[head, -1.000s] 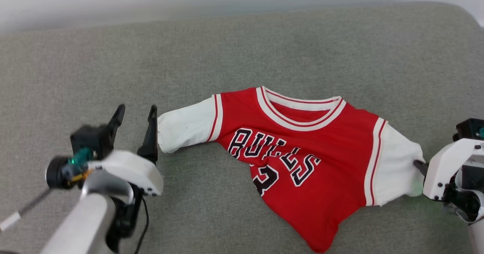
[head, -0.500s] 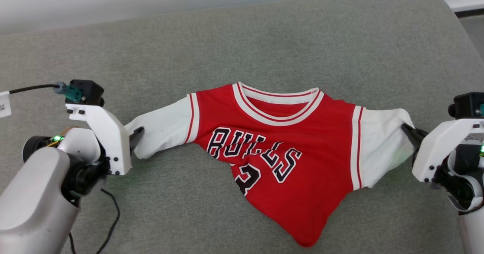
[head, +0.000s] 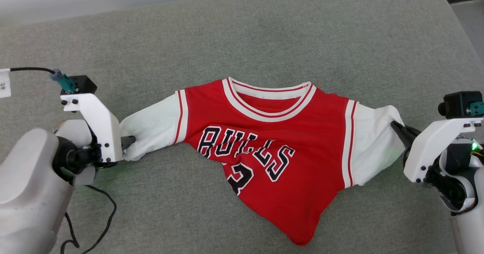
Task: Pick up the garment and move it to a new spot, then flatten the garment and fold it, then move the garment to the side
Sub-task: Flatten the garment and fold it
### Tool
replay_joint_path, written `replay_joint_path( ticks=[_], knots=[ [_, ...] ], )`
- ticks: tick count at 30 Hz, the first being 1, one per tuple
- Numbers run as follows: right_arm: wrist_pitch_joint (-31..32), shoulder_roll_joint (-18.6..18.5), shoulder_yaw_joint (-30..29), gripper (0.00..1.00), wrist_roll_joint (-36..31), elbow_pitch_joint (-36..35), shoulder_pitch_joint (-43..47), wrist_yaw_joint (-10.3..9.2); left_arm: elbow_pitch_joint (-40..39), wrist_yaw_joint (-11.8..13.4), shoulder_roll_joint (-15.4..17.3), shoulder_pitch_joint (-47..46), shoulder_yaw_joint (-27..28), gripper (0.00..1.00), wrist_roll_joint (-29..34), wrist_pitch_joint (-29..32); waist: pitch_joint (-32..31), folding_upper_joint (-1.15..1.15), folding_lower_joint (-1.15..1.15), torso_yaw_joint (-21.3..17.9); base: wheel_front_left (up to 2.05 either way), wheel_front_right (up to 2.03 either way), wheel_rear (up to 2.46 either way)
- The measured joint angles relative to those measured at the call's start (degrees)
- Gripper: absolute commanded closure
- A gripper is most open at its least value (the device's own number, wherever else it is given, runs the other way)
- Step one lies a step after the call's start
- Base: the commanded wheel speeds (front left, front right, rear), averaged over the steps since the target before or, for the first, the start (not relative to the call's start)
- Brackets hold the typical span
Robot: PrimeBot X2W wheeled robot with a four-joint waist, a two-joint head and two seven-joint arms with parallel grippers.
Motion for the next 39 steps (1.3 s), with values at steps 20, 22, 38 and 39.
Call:
replay_joint_path(
  ticks=[20, 22, 38, 39],
  knots=[
    [-6.09, -6.36, 3.11, 1.0, -1.72, 5.86, -11.45, 0.0, 9.59, -0.27, -5.43, -12.82, -1.64, 1.0, 13.46, -30.88, -8.0, 0.0, 0.0, 4.06, 0.0, 0.0, 0.0],
    [-7.13, -6.88, 3.77, 1.0, -1.78, 7.48, -15.06, 0.01, 10.65, 0.37, -5.78, -15.77, -1.18, 1.0, 14.57, -34.0, -7.81, 0.0, 0.0, 4.65, 0.0, 0.0, 0.0],
    [-22.74, -9.61, 9.01, 1.0, -3.58, 17.82, -54.96, 0.0, 12.85, 3.13, -7.01, -48.23, 0.12, 1.0, 23.24, -49.6, 5.84, 0.0, 0.01, 6.56, 0.0, 0.0, 0.0],
    [-23.53, -9.87, 9.72, 1.0, -3.88, 18.38, -57.35, 0.01, 12.87, 3.13, -7.1, -49.98, 0.12, 1.0, 23.63, -50.22, 6.83, 0.0, 0.01, 6.67, 0.0, 0.0, 0.0]
  ],
)
